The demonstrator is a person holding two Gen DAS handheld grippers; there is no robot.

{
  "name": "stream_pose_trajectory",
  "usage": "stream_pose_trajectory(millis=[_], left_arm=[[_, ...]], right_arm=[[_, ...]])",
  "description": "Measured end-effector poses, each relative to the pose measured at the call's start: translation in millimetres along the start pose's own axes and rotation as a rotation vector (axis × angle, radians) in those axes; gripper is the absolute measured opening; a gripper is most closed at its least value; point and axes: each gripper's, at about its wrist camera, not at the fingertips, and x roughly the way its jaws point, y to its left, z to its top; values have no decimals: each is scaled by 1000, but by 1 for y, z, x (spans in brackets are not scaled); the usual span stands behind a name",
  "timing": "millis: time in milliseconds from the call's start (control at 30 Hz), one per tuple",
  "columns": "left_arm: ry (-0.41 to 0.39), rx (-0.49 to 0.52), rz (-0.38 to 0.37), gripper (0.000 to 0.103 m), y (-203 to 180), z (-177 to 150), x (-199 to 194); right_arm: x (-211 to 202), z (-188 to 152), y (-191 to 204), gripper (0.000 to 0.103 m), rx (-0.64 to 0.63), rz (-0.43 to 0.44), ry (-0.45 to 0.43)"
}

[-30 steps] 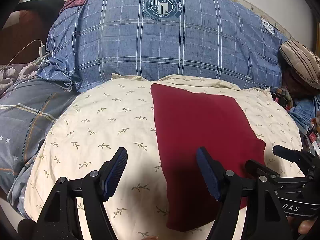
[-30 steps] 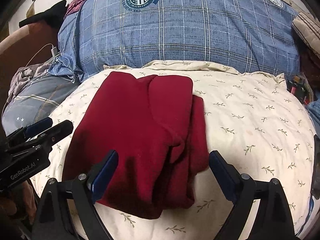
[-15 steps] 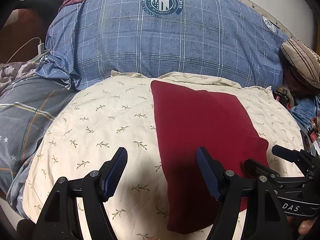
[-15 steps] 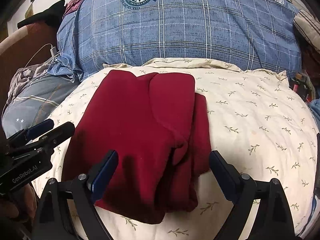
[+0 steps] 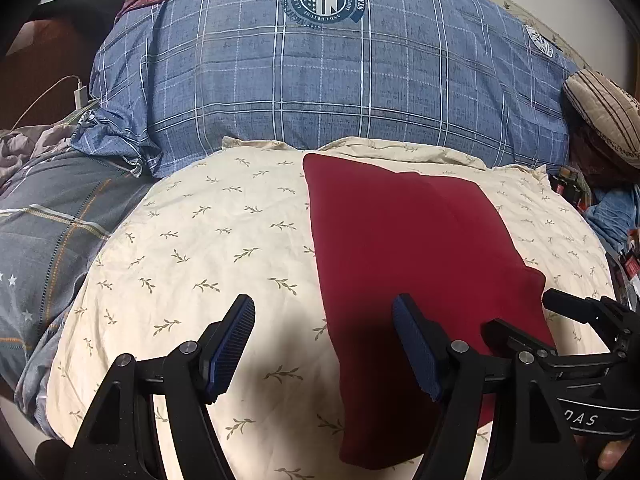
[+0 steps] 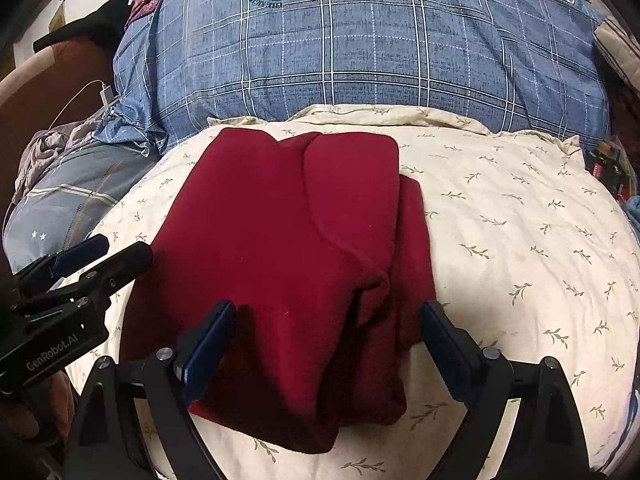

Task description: Fold small clothes

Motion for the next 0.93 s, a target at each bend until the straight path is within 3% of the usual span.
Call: stream_pose_trajectory(millis=[733, 933], left_arm=[[1, -6, -1, 71, -1, 1, 2], [9, -33, -23, 71, 18, 5, 6]], right_arm=[[3, 1, 0, 93, 2, 7, 14], [-1, 6, -22, 93, 44, 15, -2]])
